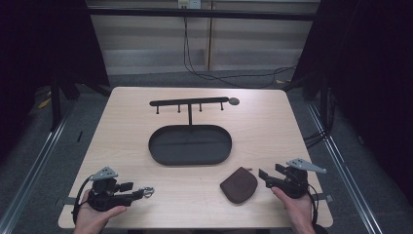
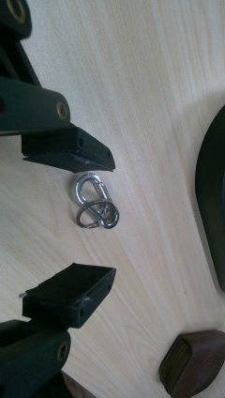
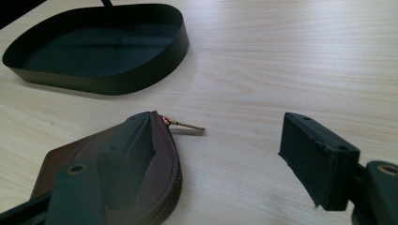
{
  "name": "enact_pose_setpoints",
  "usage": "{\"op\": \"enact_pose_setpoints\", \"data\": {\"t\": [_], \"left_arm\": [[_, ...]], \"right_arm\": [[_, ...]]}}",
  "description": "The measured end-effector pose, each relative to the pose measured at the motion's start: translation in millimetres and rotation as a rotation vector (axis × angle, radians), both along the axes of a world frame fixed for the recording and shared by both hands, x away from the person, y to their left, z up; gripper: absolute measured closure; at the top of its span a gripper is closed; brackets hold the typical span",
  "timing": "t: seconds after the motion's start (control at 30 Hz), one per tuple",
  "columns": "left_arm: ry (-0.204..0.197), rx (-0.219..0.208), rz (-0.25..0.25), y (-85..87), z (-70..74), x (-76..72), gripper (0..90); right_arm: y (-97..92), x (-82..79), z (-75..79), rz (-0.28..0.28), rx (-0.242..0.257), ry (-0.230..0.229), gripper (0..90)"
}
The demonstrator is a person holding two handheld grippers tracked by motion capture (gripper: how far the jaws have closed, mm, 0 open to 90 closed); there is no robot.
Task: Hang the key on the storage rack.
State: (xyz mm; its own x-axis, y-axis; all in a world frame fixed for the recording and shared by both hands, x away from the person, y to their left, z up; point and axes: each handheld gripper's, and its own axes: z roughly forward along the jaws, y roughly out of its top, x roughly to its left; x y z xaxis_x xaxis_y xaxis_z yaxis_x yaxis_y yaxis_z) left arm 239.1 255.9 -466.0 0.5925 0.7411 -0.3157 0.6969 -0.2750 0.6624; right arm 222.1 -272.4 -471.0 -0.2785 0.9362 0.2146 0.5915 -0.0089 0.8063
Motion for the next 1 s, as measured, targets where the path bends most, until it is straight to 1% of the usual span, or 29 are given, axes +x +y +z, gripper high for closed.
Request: {"op": "enact_pose_setpoints", "data": {"t": [0.07,0.13,0.23,0.3,0.33,0.37,0.43,0.53,0.6,0.67,0.7,0.73,0.77,0.8,0.83,0.87,0.9,0.93,0.97,1.0], "left_arm": [[0.012,0.023,-0.003,-0.1,-1.2,1.2,40.6],[0.019,0.023,-0.002,-1.0,-1.3,0.4,40.6],[0.016,0.014,-0.006,-1.5,1.1,-0.8,42.4],[0.013,0.017,-0.017,-1.7,3.5,-1.1,47.7],[0.013,0.017,-0.017,-1.7,3.5,-1.1,47.8],[0.010,0.032,-0.028,-2.4,4.9,-0.1,48.0],[0.009,0.044,-0.053,-2.7,6.2,1.0,48.0],[0.009,0.042,-0.066,-2.2,7.8,1.8,47.3],[0.013,0.040,-0.088,-0.6,11.2,4.6,47.8],[0.012,0.042,-0.090,0.1,12.7,6.1,48.1],[0.013,0.048,-0.086,-0.1,15.3,9.1,49.0],[0.013,0.048,-0.086,-0.1,15.3,9.1,49.8],[0.012,0.061,-0.088,-1.0,17.4,11.3,50.4],[0.012,0.061,-0.088,-1.0,17.4,11.3,50.8],[0.019,0.082,-0.102,-2.6,19.1,12.7,51.1],[0.019,0.082,-0.102,-2.6,19.1,12.7,52.2],[0.020,0.091,-0.110,-3.6,19.9,13.2,52.5],[0.020,0.112,-0.131,-5.1,23.0,14.3,54.6],[0.018,0.121,-0.132,-6.6,23.8,14.6,57.6],[0.018,0.121,-0.132,-6.6,23.8,14.6,56.7]], "right_arm": [[-0.2,-0.6,0.2,-0.011,0.002,0.005,23.5],[-0.4,-0.7,0.0,0.003,0.010,0.021,23.1],[-0.4,-1.6,0.6,0.012,0.016,0.027,22.1],[-0.9,-2.5,1.1,0.014,0.015,0.032,21.6],[-1.2,-2.7,1.1,0.011,-0.003,0.047,21.8],[-1.2,-3.1,1.5,0.006,-0.022,0.051,21.9],[-2.6,-3.7,2.6,0.018,0.009,0.046,22.2],[-2.4,-4.1,2.4,0.021,0.010,0.050,22.2],[-1.1,-4.3,2.4,0.034,0.022,0.050,22.1],[-1.1,-3.5,1.7,0.042,0.033,0.053,21.7],[-1.3,-3.0,1.3,0.042,0.033,0.056,21.5],[-1.3,-3.0,1.3,0.042,0.033,0.056,21.5],[-2.5,-2.0,0.8,0.037,0.031,0.063,21.4],[-2.5,-2.0,0.8,0.037,0.031,0.063,21.4],[-3.0,-1.9,0.8,0.034,0.032,0.064,21.4],[-3.0,-1.9,0.8,0.034,0.032,0.064,21.4],[-2.8,-2.3,0.8,0.040,0.030,0.063,21.4],[-2.3,-2.8,0.9,0.042,0.031,0.065,21.4],[-1.9,-3.5,1.3,0.043,0.031,0.066,21.7],[-1.9,-3.5,1.3,0.043,0.031,0.066,21.7]]}}
